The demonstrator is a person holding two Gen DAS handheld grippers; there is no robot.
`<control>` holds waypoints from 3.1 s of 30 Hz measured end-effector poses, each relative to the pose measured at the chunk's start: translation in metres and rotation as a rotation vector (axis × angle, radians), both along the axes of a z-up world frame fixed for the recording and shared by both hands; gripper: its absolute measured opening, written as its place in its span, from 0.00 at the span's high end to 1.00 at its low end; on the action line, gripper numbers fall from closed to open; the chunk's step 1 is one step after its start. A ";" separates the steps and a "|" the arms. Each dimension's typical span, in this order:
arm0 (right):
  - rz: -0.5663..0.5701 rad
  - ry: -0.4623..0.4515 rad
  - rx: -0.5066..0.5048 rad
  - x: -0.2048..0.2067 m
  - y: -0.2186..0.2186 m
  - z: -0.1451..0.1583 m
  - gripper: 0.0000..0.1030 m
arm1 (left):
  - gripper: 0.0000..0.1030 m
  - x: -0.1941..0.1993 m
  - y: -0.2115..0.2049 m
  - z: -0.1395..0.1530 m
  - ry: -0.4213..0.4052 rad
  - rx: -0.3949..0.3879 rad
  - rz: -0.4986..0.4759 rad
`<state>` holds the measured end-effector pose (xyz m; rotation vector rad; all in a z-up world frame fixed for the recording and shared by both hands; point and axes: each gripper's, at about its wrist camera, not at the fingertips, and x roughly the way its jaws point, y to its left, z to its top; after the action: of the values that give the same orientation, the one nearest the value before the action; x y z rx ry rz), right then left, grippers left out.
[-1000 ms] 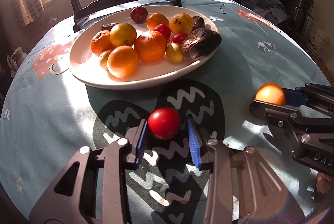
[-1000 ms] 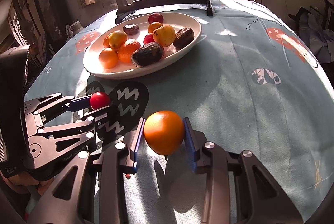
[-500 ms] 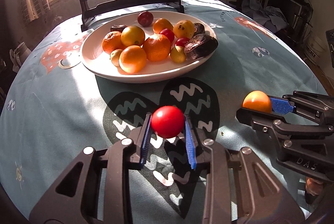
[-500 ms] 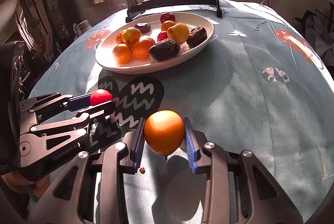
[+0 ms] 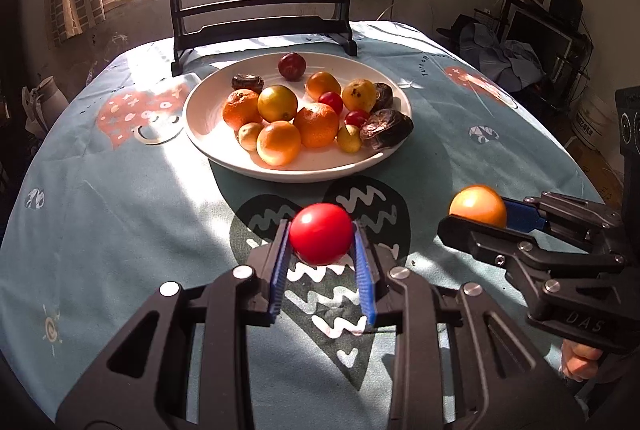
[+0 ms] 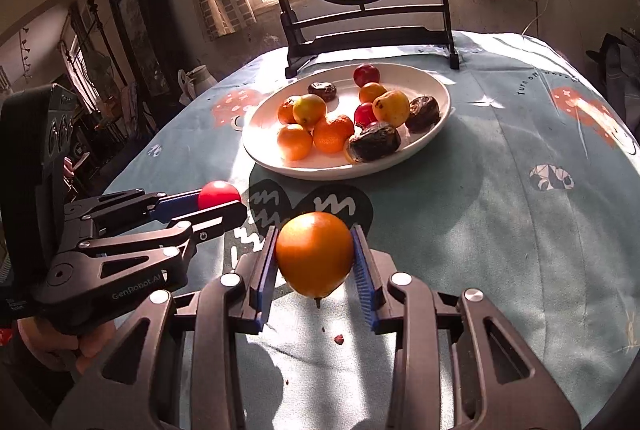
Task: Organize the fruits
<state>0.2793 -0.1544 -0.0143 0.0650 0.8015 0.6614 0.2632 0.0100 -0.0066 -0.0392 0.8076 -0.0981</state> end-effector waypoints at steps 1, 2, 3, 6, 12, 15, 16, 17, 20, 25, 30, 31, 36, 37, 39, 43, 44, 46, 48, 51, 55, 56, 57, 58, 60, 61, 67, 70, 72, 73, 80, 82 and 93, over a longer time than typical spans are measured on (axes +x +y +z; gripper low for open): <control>-0.001 -0.001 0.010 0.004 0.000 0.003 0.65 | 0.71 0.003 0.002 0.003 -0.002 0.000 0.004; 0.000 -0.003 0.018 0.008 0.000 0.007 0.65 | 0.71 0.007 0.004 0.006 -0.006 0.002 0.007; 0.000 -0.007 0.023 0.011 0.001 0.010 0.65 | 0.71 0.011 0.006 0.009 -0.011 0.007 0.012; -0.003 -0.031 0.027 0.023 0.004 0.020 0.65 | 0.71 0.026 0.010 0.017 -0.015 0.011 0.016; -0.024 -0.073 0.053 0.056 0.006 0.039 0.65 | 0.71 0.072 0.019 0.038 -0.040 0.023 0.029; -0.034 -0.095 0.052 0.076 0.009 0.046 0.65 | 0.71 0.103 0.024 0.045 -0.053 0.033 0.038; -0.041 -0.095 0.051 0.083 0.010 0.046 0.65 | 0.71 0.114 0.026 0.044 -0.048 0.040 0.047; -0.046 -0.091 0.050 0.091 0.011 0.045 0.65 | 0.71 0.126 0.029 0.042 -0.037 0.042 0.055; -0.052 -0.084 0.044 0.110 0.014 0.040 0.65 | 0.71 0.159 0.037 0.032 0.005 0.035 0.077; -0.041 -0.073 0.027 0.126 0.020 0.030 0.66 | 0.71 0.198 0.041 0.014 0.055 0.047 0.081; -0.035 -0.072 0.000 0.138 0.027 0.022 0.66 | 0.28 0.204 0.048 0.013 0.021 0.078 0.144; -0.032 -0.071 -0.003 0.139 0.029 0.021 0.66 | 0.25 0.201 0.051 0.017 0.003 0.082 0.153; -0.023 -0.073 -0.031 0.154 0.046 0.015 0.65 | 0.14 0.181 0.067 0.029 -0.027 0.088 0.184; -0.024 -0.074 -0.039 0.157 0.050 0.014 0.65 | 0.13 0.178 0.070 0.030 -0.025 0.091 0.188; -0.020 -0.064 -0.049 0.163 0.058 0.009 0.65 | 0.12 0.169 0.075 0.032 -0.022 0.100 0.191; -0.010 -0.040 -0.068 0.170 0.070 0.000 0.65 | 0.10 0.152 0.078 0.034 -0.037 0.135 0.196; -0.008 -0.029 -0.070 0.170 0.072 -0.002 0.65 | 0.09 0.149 0.078 0.035 -0.043 0.141 0.199; -0.002 -0.017 -0.069 0.168 0.073 -0.002 0.65 | 0.07 0.141 0.079 0.037 -0.054 0.143 0.203; 0.003 -0.015 -0.086 0.164 0.074 0.001 0.65 | 0.07 0.134 0.079 0.040 -0.059 0.142 0.208; -0.003 -0.027 -0.099 0.151 0.070 0.013 0.34 | 0.06 0.121 0.078 0.045 -0.068 0.128 0.211; -0.011 -0.117 -0.092 0.123 0.060 0.039 0.19 | 0.03 0.098 0.073 0.054 -0.091 0.123 0.208; -0.016 -0.130 -0.093 0.115 0.056 0.045 0.07 | 0.03 0.090 0.071 0.056 -0.094 0.119 0.208; -0.022 -0.146 -0.085 0.106 0.052 0.050 0.03 | 0.03 0.082 0.070 0.058 -0.099 0.112 0.205; -0.023 -0.160 -0.079 0.096 0.047 0.054 0.02 | 0.02 0.073 0.069 0.059 -0.105 0.103 0.202; -0.022 -0.177 -0.079 0.074 0.037 0.059 0.01 | 0.02 0.053 0.068 0.060 -0.116 0.083 0.205; -0.022 -0.187 -0.078 0.062 0.032 0.060 0.01 | 0.02 0.044 0.067 0.059 -0.118 0.072 0.210; -0.030 -0.219 -0.117 0.000 -0.008 0.032 0.01 | 0.02 -0.008 0.064 0.035 -0.080 0.068 0.222; -0.026 -0.213 -0.148 -0.019 -0.024 0.011 0.01 | 0.02 -0.028 0.063 0.019 -0.077 0.090 0.222; -0.031 -0.204 -0.155 -0.026 -0.032 0.001 0.01 | 0.02 -0.038 0.062 0.008 -0.071 0.082 0.211; -0.039 -0.198 -0.162 -0.028 -0.035 -0.002 0.01 | 0.02 -0.041 0.062 0.004 -0.070 0.081 0.213; -0.035 -0.237 -0.151 -0.039 -0.038 0.002 0.01 | 0.02 -0.051 0.058 -0.003 -0.078 0.108 0.206; -0.030 -0.242 -0.154 -0.040 -0.037 0.002 0.01 | 0.02 -0.052 0.055 -0.003 -0.080 0.115 0.191; -0.016 -0.235 -0.162 -0.041 -0.033 0.000 0.01 | 0.02 -0.055 0.045 -0.002 -0.097 0.141 0.158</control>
<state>0.2384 -0.1873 -0.0138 -0.1510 0.6249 0.5748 0.2079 0.0552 -0.0083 0.0348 0.7102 0.1054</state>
